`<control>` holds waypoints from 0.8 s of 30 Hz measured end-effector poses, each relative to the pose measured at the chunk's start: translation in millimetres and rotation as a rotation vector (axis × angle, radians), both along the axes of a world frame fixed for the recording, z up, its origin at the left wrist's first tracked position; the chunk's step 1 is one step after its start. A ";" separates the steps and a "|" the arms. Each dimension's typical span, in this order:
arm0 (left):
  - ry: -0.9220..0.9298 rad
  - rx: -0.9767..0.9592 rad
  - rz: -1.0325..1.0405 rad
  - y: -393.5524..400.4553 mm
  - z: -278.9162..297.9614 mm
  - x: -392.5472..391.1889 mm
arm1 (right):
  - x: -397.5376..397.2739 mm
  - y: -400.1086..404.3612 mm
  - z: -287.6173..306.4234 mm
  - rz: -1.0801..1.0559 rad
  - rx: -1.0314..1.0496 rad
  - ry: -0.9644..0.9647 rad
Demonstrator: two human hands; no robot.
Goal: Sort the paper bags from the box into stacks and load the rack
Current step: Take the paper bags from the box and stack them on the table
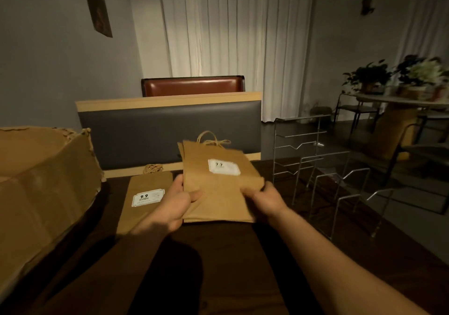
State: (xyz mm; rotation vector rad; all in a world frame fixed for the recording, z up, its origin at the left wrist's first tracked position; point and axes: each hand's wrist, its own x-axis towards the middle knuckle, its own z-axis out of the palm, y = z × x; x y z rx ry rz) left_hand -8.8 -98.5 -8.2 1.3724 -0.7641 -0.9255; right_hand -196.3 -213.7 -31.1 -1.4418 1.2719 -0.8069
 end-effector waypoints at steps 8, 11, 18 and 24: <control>-0.139 -0.088 0.100 25.3 -8.1 -17.9 | -13.7 24.5 11.3 0.015 -0.189 -0.345; -0.147 -0.073 0.164 23.1 -30.9 -22.7 | -20.9 33.3 -12.0 0.139 -0.151 -0.294; -0.294 -0.027 0.207 13.7 -39.8 -18.0 | -12.6 26.0 -12.1 0.075 -0.220 -0.161; -0.539 0.203 0.228 0.7 -38.6 -29.0 | 6.2 9.7 -13.3 0.002 -0.345 0.359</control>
